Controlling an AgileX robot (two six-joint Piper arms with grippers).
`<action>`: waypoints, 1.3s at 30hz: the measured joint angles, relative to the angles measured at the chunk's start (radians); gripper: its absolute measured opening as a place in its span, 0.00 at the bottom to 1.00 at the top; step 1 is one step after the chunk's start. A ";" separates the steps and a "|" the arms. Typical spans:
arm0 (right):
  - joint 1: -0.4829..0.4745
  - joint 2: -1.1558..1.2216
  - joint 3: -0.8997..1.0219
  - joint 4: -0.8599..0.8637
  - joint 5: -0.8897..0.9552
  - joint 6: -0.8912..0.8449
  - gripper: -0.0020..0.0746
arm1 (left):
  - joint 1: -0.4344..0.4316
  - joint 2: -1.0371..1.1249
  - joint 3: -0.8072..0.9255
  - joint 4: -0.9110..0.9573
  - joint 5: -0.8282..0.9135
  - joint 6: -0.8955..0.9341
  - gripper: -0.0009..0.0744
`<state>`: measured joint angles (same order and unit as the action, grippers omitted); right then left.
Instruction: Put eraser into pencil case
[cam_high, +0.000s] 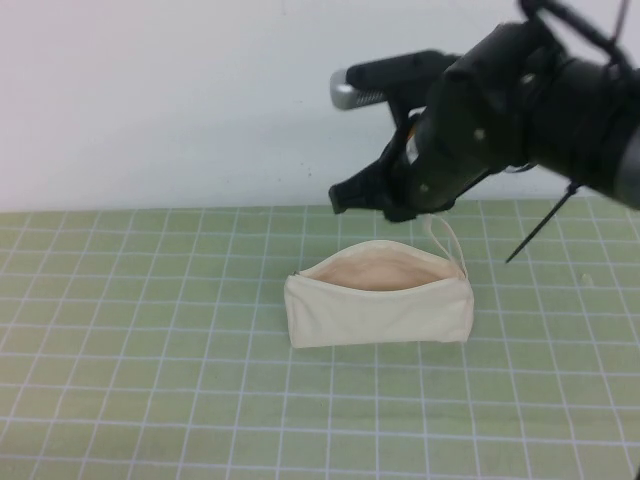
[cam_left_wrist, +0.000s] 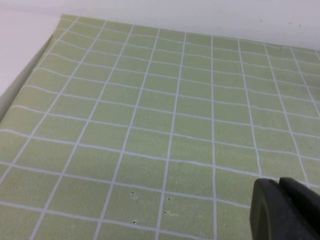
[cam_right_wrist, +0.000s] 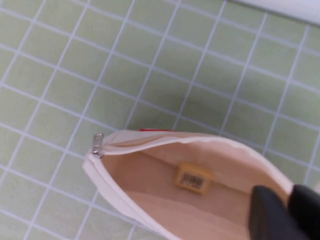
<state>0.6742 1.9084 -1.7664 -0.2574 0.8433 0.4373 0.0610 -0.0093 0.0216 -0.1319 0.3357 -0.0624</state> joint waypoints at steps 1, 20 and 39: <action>0.000 -0.015 0.001 0.000 0.002 -0.004 0.12 | 0.000 0.000 0.000 0.000 0.000 0.000 0.01; 0.183 -0.740 0.547 -0.095 -0.121 -0.020 0.03 | 0.000 0.000 0.000 -0.002 0.000 0.000 0.01; 0.139 -1.349 1.252 -0.205 -0.427 0.042 0.03 | 0.000 0.000 0.000 -0.002 0.000 0.000 0.01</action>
<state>0.8136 0.5594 -0.5143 -0.4624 0.4163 0.4795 0.0610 -0.0093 0.0216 -0.1341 0.3357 -0.0624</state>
